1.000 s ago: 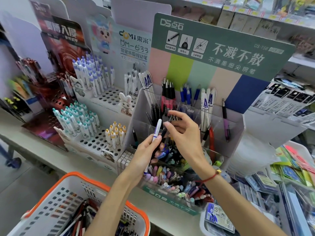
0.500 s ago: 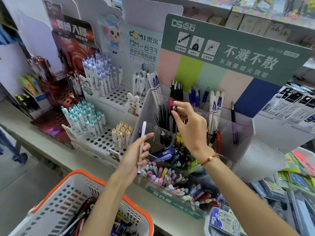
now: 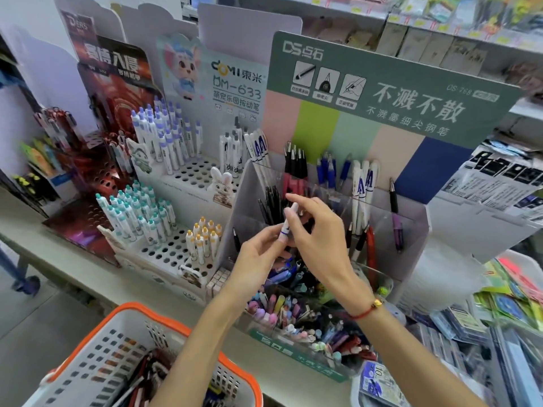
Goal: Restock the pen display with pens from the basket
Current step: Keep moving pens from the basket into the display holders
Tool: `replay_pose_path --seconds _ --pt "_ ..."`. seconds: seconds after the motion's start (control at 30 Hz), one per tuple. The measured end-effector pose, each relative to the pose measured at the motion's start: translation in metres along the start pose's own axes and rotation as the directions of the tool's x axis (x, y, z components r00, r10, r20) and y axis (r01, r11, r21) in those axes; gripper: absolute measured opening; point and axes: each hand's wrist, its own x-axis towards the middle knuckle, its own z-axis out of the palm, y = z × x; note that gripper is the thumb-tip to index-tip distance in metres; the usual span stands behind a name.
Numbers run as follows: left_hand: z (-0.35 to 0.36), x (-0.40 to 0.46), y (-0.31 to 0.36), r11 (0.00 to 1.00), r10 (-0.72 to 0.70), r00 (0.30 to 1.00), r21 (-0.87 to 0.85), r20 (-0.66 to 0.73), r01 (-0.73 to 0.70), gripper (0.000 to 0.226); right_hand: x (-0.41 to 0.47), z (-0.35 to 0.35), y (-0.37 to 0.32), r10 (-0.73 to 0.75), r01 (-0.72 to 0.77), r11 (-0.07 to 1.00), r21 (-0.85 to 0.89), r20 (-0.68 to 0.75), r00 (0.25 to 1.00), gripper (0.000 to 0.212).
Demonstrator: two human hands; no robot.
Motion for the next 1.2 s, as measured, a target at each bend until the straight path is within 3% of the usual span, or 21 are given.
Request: replay_pose_path --seconds 0.1,0.17,0.3,0.37,0.47,0.57,0.77,0.87,1.0,1.2 --pt "0.014 0.002 0.004 0.996 0.081 0.997 -0.029 0.017 -0.080 0.027 -0.005 -0.016 0.001 0.108 -0.093 0.972 0.218 -0.055 0.993 0.039" --pt "0.023 0.006 0.006 0.989 0.147 0.989 0.017 0.025 -0.147 0.026 -0.005 -0.037 0.003 0.138 -0.073 0.950 0.303 -0.200 0.970 0.036" --pt "0.036 0.026 0.016 0.919 0.279 0.960 0.295 -0.020 -0.261 0.030 0.008 -0.093 0.016 0.092 0.077 0.966 0.248 -0.604 0.791 0.021" --pt "0.046 0.038 0.025 0.798 0.371 0.927 0.493 0.051 -0.347 0.038 0.014 -0.116 0.022 0.016 0.134 0.978 0.160 -0.697 0.717 0.016" --pt "0.062 0.055 0.029 0.528 0.405 0.890 0.741 0.210 -0.415 0.052 0.019 -0.135 0.025 -0.085 0.180 0.982 0.048 -0.745 0.662 0.019" --pt "0.070 0.063 0.023 0.362 0.381 0.883 0.834 0.275 -0.416 0.055 0.022 -0.139 0.031 -0.153 0.218 0.976 -0.002 -0.717 0.680 0.013" --pt "0.071 0.065 0.010 0.253 0.433 0.852 0.868 0.293 -0.427 0.057 0.030 -0.114 0.060 -0.169 0.132 0.984 -0.121 -0.382 0.909 0.015" --pt "0.069 0.067 0.011 0.225 0.413 0.857 0.877 0.309 -0.425 0.061 0.032 -0.106 0.069 -0.169 0.111 0.965 -0.237 -0.241 0.956 0.026" --pt "0.066 0.061 0.018 0.255 0.385 0.861 0.858 0.333 -0.446 0.062 0.040 -0.108 0.069 -0.204 0.127 0.903 -0.410 -0.150 0.967 0.037" --pt "0.053 0.028 0.028 0.499 0.418 0.897 0.790 0.141 -0.356 0.048 0.032 -0.102 0.046 -0.272 0.212 0.943 -0.257 -0.229 0.935 0.032"
